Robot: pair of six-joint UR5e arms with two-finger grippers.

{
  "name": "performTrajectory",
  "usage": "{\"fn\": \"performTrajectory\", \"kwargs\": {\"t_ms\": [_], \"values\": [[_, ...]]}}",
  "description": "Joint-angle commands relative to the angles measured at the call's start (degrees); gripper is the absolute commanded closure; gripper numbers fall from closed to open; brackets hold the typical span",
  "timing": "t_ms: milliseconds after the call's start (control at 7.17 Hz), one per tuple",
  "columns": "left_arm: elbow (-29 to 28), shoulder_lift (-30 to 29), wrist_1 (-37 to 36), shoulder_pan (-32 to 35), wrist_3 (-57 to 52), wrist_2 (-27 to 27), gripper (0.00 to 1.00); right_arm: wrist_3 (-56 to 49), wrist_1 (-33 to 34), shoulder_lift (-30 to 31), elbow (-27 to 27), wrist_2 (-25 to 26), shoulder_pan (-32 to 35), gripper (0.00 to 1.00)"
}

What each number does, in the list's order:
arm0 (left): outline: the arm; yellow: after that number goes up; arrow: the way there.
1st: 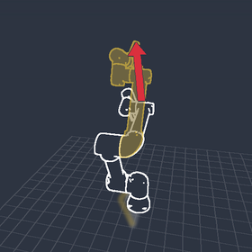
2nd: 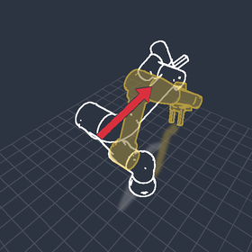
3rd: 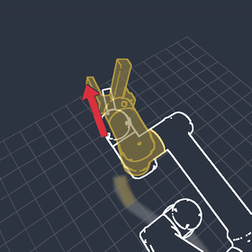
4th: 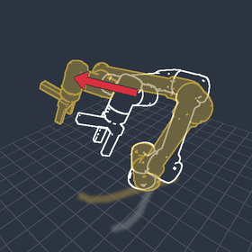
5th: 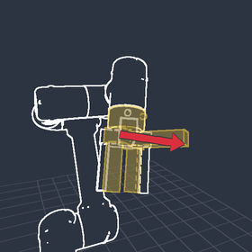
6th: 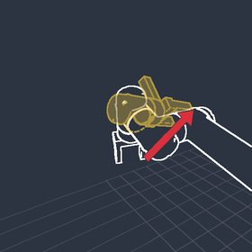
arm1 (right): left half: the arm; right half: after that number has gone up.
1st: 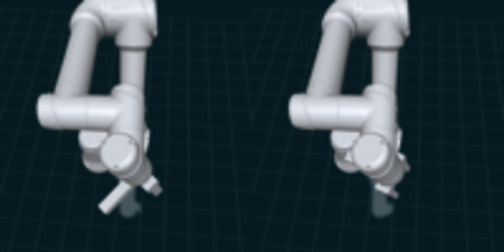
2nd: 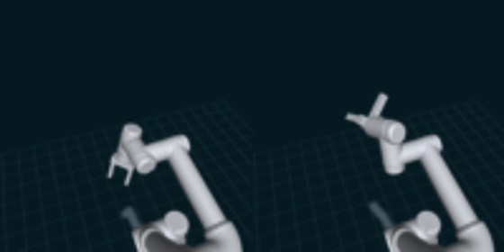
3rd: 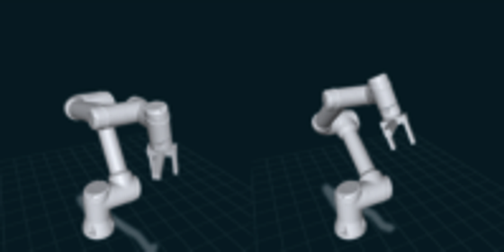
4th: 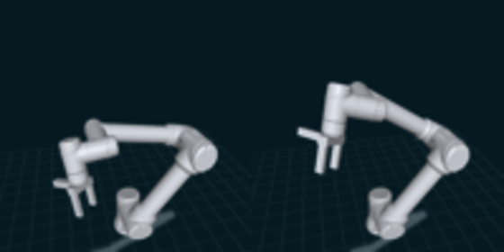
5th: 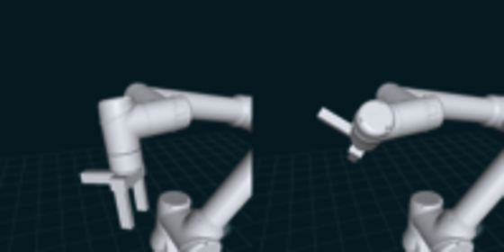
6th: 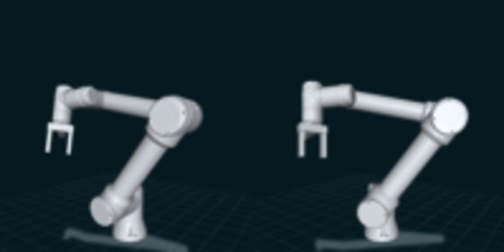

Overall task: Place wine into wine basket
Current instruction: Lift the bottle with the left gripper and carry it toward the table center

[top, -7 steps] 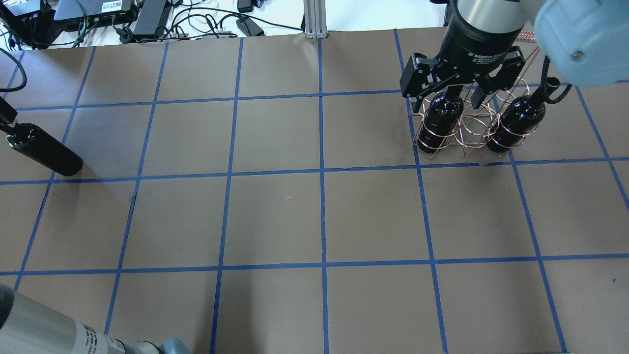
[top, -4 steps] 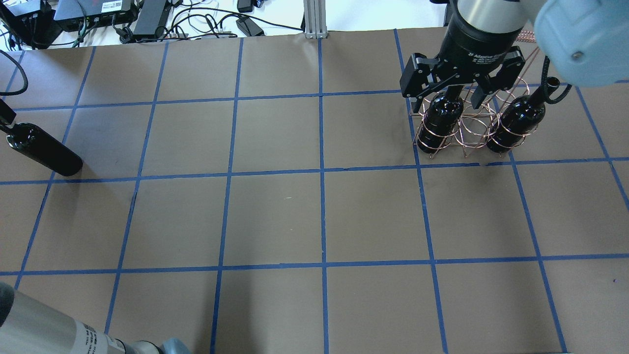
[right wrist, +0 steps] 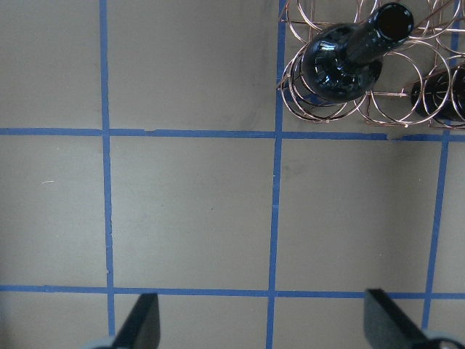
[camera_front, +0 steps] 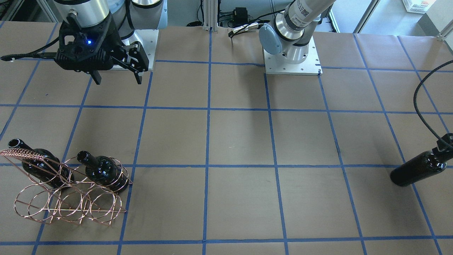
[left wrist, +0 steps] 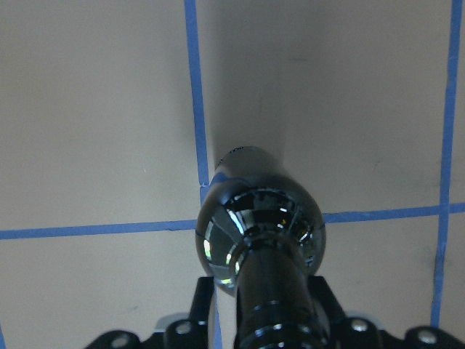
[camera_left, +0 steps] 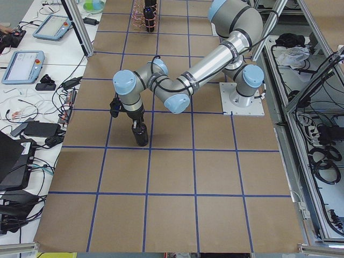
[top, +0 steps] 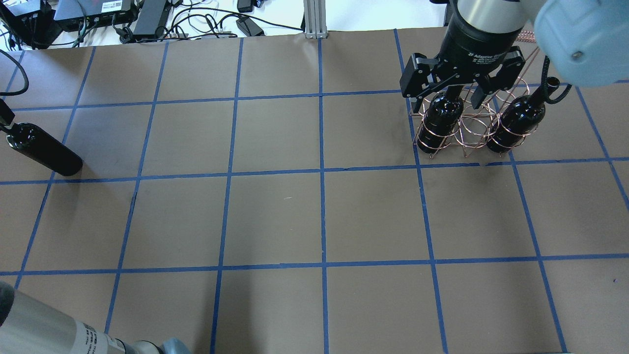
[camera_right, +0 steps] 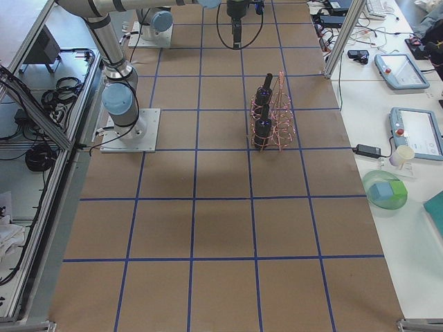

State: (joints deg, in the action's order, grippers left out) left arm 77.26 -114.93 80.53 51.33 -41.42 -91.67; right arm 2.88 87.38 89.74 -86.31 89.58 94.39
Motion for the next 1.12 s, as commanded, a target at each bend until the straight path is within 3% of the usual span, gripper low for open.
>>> {"fn": "performTrajectory", "kwargs": {"t_ms": [0, 140, 698, 977], "values": [[0.00, 0.06, -0.02, 0.00, 0.03, 0.27, 0.90, -0.07, 0.07, 0.00, 0.00, 0.06, 0.00, 0.00], [0.00, 0.15, -0.02, 0.00, 0.03, 0.27, 1.00, -0.07, 0.07, 0.00, 0.00, 0.07, 0.00, 0.00], [0.00, 3.21, 1.37, 1.57, 0.81, 0.00, 1.00, -0.15, 0.07, 0.00, 0.00, 0.07, 0.00, 0.00], [0.35, 6.11, 2.17, 6.13, 6.33, 0.09, 1.00, -0.15, -0.02, 0.00, 0.00, -0.02, 0.00, 0.00]]}}
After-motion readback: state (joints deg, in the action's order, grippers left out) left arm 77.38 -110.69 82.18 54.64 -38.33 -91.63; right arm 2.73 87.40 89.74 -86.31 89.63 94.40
